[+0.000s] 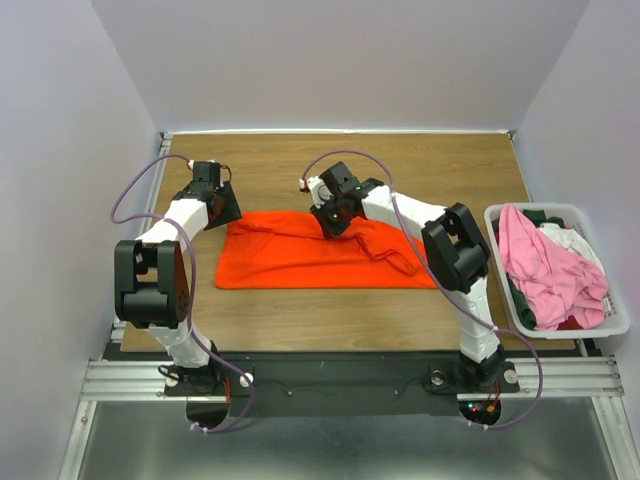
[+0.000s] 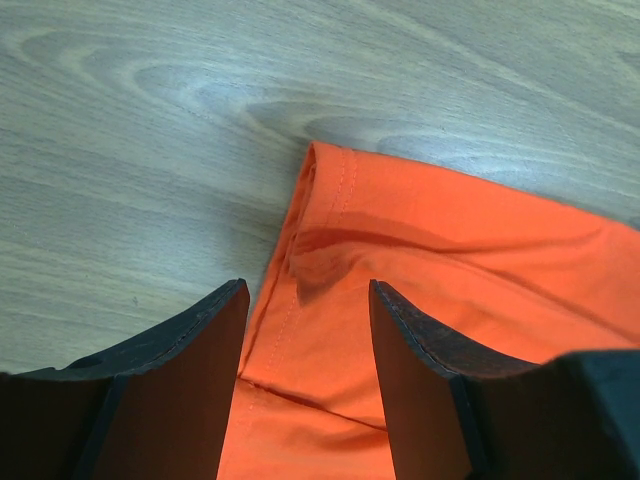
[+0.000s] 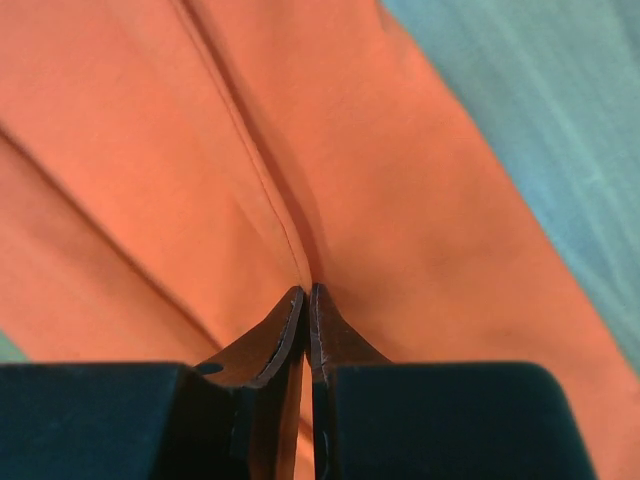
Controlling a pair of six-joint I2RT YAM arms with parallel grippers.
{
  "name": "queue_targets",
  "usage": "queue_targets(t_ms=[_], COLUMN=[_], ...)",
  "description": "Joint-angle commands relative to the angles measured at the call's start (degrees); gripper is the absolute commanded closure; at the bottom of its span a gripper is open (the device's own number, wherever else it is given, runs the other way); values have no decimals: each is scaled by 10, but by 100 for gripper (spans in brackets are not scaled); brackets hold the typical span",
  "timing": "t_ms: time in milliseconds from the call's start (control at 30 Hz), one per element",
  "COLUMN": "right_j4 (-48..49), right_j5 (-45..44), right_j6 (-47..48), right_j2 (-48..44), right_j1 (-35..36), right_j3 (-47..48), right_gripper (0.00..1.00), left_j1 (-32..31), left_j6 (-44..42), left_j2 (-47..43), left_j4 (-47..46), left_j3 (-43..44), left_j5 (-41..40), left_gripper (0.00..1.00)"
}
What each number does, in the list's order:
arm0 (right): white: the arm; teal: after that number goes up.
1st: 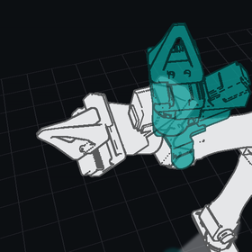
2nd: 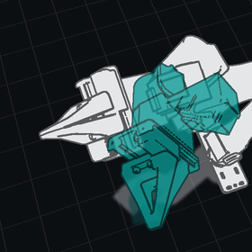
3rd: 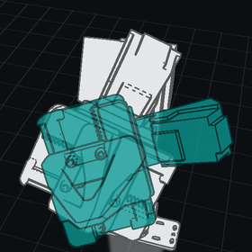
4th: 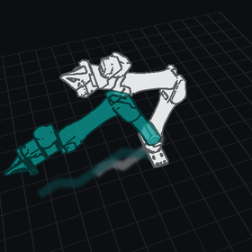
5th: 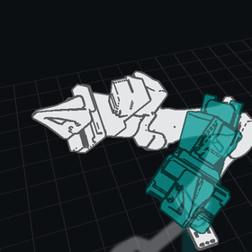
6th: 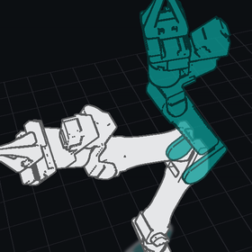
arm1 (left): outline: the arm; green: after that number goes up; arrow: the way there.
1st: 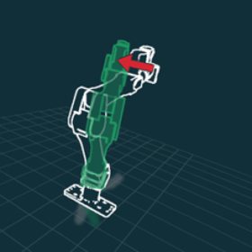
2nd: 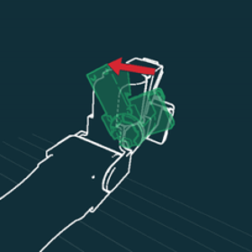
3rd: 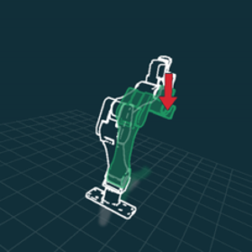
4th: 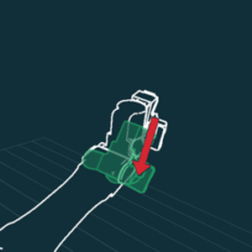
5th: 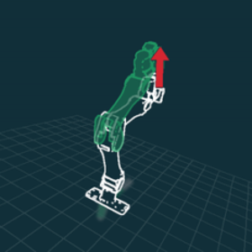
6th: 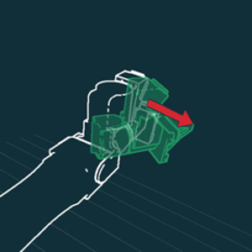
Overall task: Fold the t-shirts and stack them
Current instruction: Fold the tshirt
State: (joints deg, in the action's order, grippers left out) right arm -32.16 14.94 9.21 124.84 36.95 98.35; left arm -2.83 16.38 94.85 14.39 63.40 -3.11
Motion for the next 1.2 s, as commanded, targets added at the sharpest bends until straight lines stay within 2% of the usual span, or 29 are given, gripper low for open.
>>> queue_targets(t_ms=[0,167,433,700,967,1067,1167], right_j4=[21,24,34,47,54,54,54], right_j5=[-26,-18,-16,-31,-25,-26,-27], right_j6=[8,3,-7,-13,-18,-18,-17], right_j2=[-50,-61,-68,-77,-74,-75,-77], right_j1=[16,22,31,31,30,30,30], right_j3=[-22,-53,-77,-83,-82,-84,-86], right_gripper=[88,84,67,65,64,64,64], left_j1=[2,2,2,2,2,2,2], left_j6=[11,19,51,94,111,116,121], left_j2=[-31,-31,-26,-32,-14,-12,-6], left_j4=[3,3,16,25,11,3,5], left_j3=[-7,-11,-16,-39,-42,-46,-47], left_j5=[0,7,16,2,7,18,26], left_gripper=[37,37,37,38,48,54,54])
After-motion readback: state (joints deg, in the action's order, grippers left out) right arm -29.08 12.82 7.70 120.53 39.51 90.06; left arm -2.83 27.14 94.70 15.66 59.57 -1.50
